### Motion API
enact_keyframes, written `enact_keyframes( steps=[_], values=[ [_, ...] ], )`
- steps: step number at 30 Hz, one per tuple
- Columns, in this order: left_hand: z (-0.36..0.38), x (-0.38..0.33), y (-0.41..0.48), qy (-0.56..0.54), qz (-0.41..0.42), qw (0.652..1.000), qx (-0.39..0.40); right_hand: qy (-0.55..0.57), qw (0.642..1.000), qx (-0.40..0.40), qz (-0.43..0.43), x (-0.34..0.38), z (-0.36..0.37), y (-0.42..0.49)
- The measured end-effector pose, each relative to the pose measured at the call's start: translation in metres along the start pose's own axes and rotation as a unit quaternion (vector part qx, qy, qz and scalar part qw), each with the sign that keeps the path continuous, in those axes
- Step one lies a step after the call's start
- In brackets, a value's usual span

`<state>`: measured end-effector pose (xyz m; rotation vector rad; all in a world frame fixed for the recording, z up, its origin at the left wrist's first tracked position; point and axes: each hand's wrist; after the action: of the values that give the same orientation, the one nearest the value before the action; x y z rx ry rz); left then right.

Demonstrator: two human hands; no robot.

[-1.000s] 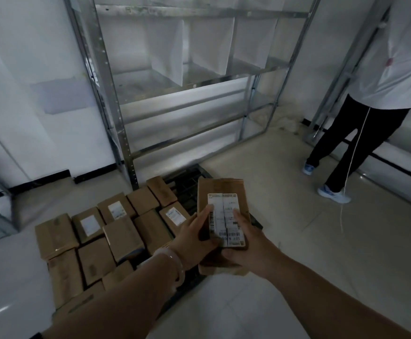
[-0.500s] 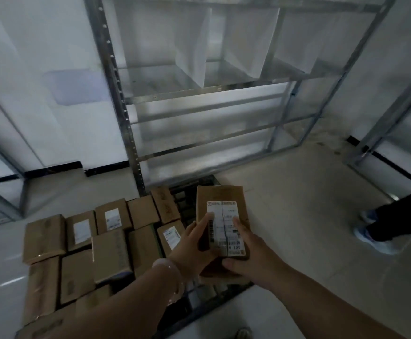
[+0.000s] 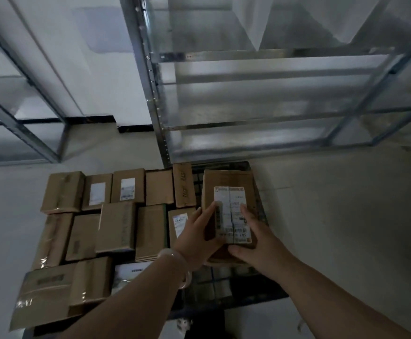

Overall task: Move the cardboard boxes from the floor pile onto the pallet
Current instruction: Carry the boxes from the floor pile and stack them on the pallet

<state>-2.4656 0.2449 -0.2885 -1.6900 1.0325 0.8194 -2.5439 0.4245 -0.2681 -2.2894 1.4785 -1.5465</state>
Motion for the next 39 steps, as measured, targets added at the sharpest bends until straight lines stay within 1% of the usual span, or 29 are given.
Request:
enact_keyframes(
  steps=[2, 6, 12, 15, 18, 21, 25, 28, 31, 35, 37, 39],
  values=[
    [-0.003, 0.014, 0.027, 0.002, -0.013, 1.0, -0.007, 0.0, 1.0, 0.008, 0.015, -0.004, 0.0, 0.031],
    [0.0, 0.047, 0.081, -0.029, -0.034, 0.997, -0.068, 0.0, 0.999, 0.015, 0.036, -0.018, 0.001, 0.096],
    [0.009, 0.11, 0.178, -0.034, -0.048, 0.996, -0.068, 0.003, 0.998, 0.03, 0.054, -0.071, 0.008, 0.214],
    [0.022, 0.152, 0.229, -0.054, -0.071, 0.995, -0.049, -0.033, 0.998, 0.033, 0.047, -0.11, 0.018, 0.283],
    [0.038, 0.198, 0.28, -0.013, -0.087, 0.993, -0.074, -0.07, 0.996, 0.039, 0.031, -0.155, 0.038, 0.35],
    [0.054, 0.248, 0.324, 0.022, -0.084, 0.992, -0.091, -0.098, 0.994, 0.039, 0.014, -0.201, 0.066, 0.405],
    [0.074, 0.308, 0.366, 0.059, -0.095, 0.989, -0.1, -0.095, 0.994, 0.05, -0.01, -0.254, 0.101, 0.462],
    [0.086, 0.342, 0.386, 0.092, -0.106, 0.982, -0.125, -0.086, 0.995, 0.052, -0.022, -0.283, 0.126, 0.49],
    [0.099, 0.366, 0.395, 0.092, -0.118, 0.978, -0.147, -0.09, 0.993, 0.065, -0.028, -0.301, 0.147, 0.502],
    [0.104, 0.381, 0.396, 0.089, -0.094, 0.976, -0.175, -0.105, 0.993, 0.048, -0.039, -0.309, 0.155, 0.506],
    [0.106, 0.383, 0.388, 0.103, -0.069, 0.975, -0.185, -0.146, 0.988, 0.022, -0.049, -0.314, 0.153, 0.497],
    [0.11, 0.382, 0.372, 0.15, -0.027, 0.971, -0.184, -0.219, 0.971, -0.016, -0.09, -0.321, 0.151, 0.476]
  ],
)
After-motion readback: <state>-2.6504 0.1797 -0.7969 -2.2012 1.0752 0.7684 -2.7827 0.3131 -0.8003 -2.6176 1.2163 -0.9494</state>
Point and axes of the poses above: each hand's wrist, its own y-axis towards the middle knuckle, its own z-axis out of the palm, x = y × z, and after that the axes turned 3 degrees about -y, right-handed
